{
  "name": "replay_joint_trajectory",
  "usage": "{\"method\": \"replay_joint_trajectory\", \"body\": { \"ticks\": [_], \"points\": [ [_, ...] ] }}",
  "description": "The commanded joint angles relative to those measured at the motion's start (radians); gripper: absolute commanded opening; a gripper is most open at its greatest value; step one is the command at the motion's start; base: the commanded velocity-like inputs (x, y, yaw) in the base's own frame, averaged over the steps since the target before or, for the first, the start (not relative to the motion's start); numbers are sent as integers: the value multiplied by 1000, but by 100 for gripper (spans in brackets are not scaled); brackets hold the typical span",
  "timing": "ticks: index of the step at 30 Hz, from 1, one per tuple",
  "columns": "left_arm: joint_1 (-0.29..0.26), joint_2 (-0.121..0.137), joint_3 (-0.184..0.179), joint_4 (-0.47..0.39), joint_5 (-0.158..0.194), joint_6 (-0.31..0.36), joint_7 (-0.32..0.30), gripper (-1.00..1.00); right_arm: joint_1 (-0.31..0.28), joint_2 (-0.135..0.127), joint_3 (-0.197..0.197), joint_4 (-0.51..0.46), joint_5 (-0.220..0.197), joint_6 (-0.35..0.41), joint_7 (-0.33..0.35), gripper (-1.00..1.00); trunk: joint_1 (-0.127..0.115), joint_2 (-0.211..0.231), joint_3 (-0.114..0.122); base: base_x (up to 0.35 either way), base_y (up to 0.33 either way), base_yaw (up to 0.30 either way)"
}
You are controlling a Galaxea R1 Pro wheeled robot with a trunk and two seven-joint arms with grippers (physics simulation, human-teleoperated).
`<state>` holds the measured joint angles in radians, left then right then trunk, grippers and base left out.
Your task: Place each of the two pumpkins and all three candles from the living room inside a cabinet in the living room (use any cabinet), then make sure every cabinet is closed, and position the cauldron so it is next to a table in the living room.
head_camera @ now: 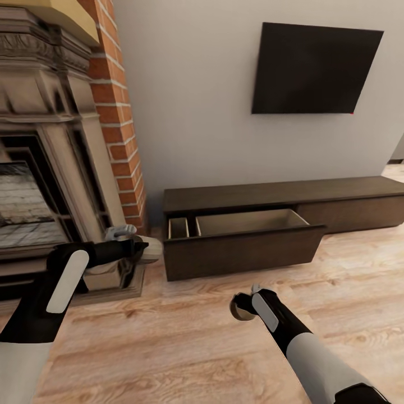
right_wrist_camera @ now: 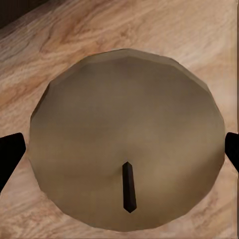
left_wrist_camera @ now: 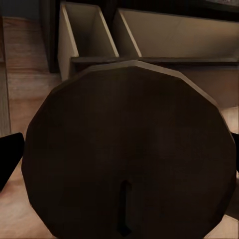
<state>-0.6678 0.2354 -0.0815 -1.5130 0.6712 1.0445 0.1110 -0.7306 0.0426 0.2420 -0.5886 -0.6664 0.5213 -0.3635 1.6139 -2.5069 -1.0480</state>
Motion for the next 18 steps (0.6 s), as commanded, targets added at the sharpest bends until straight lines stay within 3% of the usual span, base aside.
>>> {"method": "replay_joint_trajectory", "body": {
  "ticks": [1,11,18],
  "points": [
    [-1,1,-1,-1,12,3,10,-100,-1,-1,5,-5,-12,0,-8,-100,0,0,-1,262,-219,0],
    [-1,1,-1,0,13,3,10,-100,0,-1,1,-54,-12,-1,-10,-100,0,0,-1,261,-180,0],
    [-1,1,-1,1,13,3,10,-100,0,-4,-4,-63,-17,-1,-9,-100,0,0,-1,259,50,-137]
  ]
}}
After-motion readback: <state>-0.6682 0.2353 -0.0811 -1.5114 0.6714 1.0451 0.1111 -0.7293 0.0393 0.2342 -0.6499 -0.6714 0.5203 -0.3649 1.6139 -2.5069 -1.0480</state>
